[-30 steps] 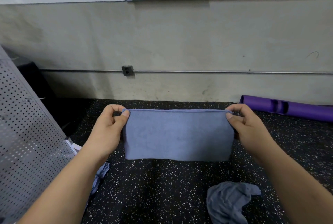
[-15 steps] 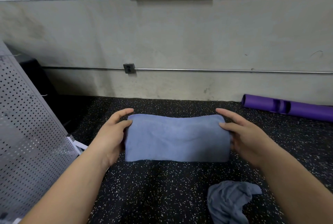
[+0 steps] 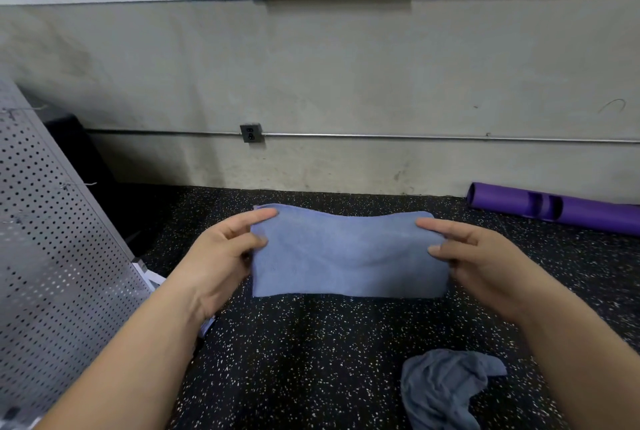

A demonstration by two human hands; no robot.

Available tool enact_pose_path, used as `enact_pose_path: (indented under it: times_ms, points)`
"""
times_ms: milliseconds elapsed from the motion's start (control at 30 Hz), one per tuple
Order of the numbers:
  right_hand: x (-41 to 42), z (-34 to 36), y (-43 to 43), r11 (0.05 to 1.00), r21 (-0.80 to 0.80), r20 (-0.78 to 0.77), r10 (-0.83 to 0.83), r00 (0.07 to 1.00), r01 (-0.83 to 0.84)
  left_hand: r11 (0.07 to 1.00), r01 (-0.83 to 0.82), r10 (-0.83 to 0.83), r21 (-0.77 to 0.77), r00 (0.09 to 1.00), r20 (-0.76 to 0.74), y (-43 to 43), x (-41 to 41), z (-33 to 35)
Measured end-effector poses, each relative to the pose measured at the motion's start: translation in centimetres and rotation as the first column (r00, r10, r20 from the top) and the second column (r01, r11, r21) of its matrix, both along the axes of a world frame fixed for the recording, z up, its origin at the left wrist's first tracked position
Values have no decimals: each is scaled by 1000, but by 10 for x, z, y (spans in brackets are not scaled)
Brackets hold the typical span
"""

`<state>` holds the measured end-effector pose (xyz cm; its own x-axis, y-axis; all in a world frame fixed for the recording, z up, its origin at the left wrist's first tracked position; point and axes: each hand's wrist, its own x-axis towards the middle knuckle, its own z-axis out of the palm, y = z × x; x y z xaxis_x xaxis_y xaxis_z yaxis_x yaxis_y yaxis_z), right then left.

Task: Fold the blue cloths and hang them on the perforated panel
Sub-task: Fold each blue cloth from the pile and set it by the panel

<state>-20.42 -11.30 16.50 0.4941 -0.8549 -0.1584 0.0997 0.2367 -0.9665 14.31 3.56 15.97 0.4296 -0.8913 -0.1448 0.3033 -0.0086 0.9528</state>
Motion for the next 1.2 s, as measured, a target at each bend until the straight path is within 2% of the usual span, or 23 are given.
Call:
enact_pose_path:
  times_ms: [200, 300, 433, 533, 600, 667, 800, 967, 1067, 1200]
  points:
    - [-8, -4, 1, 993, -113, -296, -3, 955, -32, 992, -70, 68, 103, 998, 15, 1, 3, -7]
    - [-6, -5, 5, 987, -153, -344, -3, 939, -53, 985, -77, 71, 155, 997, 44, 1, 4, -10]
    - [-5, -6, 4, 983, -171, -385, -7, 923, -64, 987, -76, 40, 141, 968, 246, 1, 5, -10]
    - [-4, -3, 5, 985, -150, -395, 21, 918, -87, 987, -33, -37, 155, 905, 424, 4, 6, -13]
    - [-5, -3, 6, 985, -137, -416, 35, 909, -101, 985, -45, -41, 165, 875, 483, 5, 7, -14]
    - [-6, -4, 4, 989, -114, -419, 35, 907, -91, 984, -76, -1, 159, 900, 437, 5, 7, -13]
    - [-3, -6, 3, 996, -85, -359, -28, 933, -2, 975, -115, 73, 189, 974, 217, 5, 6, -11]
    - [2, -13, 1, 996, -33, -286, -90, 954, 85, 971, -129, 132, 203, 991, -1, 2, 8, -14]
    - [5, -15, -2, 996, -41, -220, -83, 972, 75, 979, -62, 68, 194, 997, -28, 1, 11, -15]
    - [3, -9, 0, 997, -69, -151, 16, 988, -26, 986, 93, -105, 141, 991, 81, 4, 16, -15]
